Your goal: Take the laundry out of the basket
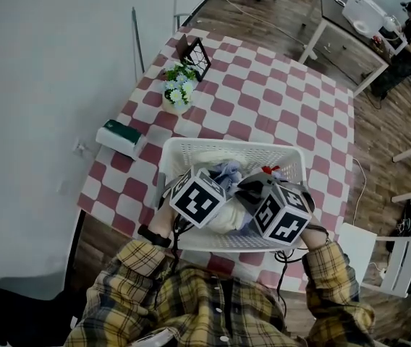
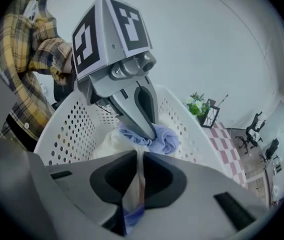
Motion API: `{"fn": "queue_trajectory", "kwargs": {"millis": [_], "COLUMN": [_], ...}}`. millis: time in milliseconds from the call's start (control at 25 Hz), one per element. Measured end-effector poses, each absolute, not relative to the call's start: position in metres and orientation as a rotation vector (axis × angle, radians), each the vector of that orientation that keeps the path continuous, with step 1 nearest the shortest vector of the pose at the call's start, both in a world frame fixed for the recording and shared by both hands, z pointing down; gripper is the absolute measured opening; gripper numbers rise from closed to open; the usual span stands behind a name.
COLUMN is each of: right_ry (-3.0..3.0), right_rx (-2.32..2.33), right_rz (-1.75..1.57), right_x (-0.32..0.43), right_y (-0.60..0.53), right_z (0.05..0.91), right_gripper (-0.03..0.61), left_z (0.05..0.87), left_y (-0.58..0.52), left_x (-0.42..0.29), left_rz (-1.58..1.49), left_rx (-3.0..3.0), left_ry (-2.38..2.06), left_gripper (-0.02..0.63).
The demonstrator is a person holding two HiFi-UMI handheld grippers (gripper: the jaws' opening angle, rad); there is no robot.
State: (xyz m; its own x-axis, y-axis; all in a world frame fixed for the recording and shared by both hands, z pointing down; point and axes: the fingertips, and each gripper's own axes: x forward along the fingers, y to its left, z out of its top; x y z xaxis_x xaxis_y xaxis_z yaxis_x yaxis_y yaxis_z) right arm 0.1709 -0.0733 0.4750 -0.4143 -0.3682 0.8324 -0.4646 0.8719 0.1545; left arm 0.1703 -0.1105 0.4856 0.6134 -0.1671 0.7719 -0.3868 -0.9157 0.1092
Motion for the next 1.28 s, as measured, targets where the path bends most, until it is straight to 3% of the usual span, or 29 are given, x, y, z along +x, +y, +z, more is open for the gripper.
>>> {"fn": "queue_trajectory", "kwargs": {"millis": [840,1280], "right_ry": [-2.322,-2.427], "right_rx": [1.179,1.132], "right_rz": [-0.100,-0.188], "right_x": [0.207,0.157], "right_y": [-0.064,-0.074], "right_z": [0.283,0.237], "right_gripper": [0.055,0.054], "left_z": [0.297,0.252], "left_y": [-0.091,-0.099], "left_x": [0.186,0.133], "left_rz": [0.668,0.537], "left_rx": [2.701,2.669], "left_ry": [-0.663,-0.856], "left_gripper": [0.048,0.046]}}
